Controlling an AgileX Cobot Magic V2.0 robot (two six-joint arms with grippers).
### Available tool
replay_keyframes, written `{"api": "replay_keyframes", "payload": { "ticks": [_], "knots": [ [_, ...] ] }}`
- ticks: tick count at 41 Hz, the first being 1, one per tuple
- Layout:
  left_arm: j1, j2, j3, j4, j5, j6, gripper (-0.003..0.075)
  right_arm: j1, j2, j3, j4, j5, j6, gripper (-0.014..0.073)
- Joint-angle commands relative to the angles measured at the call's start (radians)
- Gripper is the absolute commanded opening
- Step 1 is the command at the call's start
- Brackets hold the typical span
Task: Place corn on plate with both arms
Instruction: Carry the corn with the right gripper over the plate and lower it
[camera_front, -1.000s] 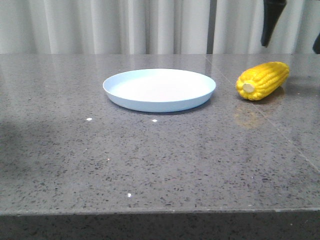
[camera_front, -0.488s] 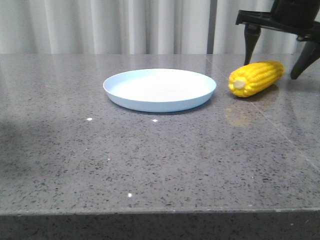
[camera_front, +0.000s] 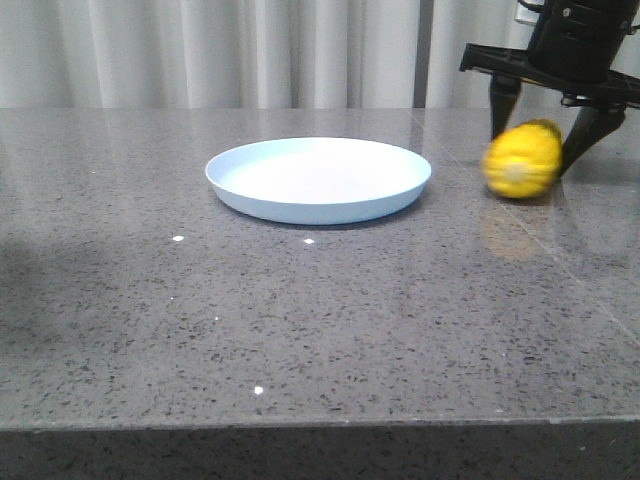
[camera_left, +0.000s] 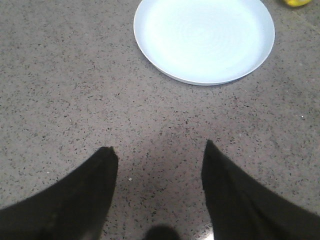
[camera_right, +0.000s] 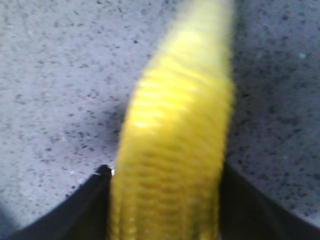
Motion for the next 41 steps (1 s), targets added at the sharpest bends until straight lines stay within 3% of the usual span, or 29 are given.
{"api": "replay_keyframes", "payload": {
  "ticks": [1, 10, 21, 32, 41],
  "knots": [
    [-0.009, -0.015, -0.024, 0.001, -0.068, -0.008, 0.0386, 0.0, -0.05, -0.024, 0.009, -0.01, -0.003, 0.0265],
    [-0.009, -0.015, -0.024, 0.003, -0.068, -0.008, 0.0386, 0.014, -0.125, -0.026, 0.01, -0.004, -0.059, 0.0258],
    [-0.009, -0.015, -0.024, 0.005, -0.072, -0.008, 0.0386, 0.165, -0.208, -0.092, 0.011, 0.003, -0.149, 0.0258],
    [-0.009, -0.015, -0.024, 0.005, -0.074, -0.008, 0.0386, 0.345, -0.145, -0.195, 0.025, -0.027, -0.149, 0.0258],
    [-0.009, -0.015, -0.024, 0.005, -0.089, -0.008, 0.0386, 0.387, -0.039, -0.224, 0.048, -0.073, -0.13, 0.0259]
  ]
}}
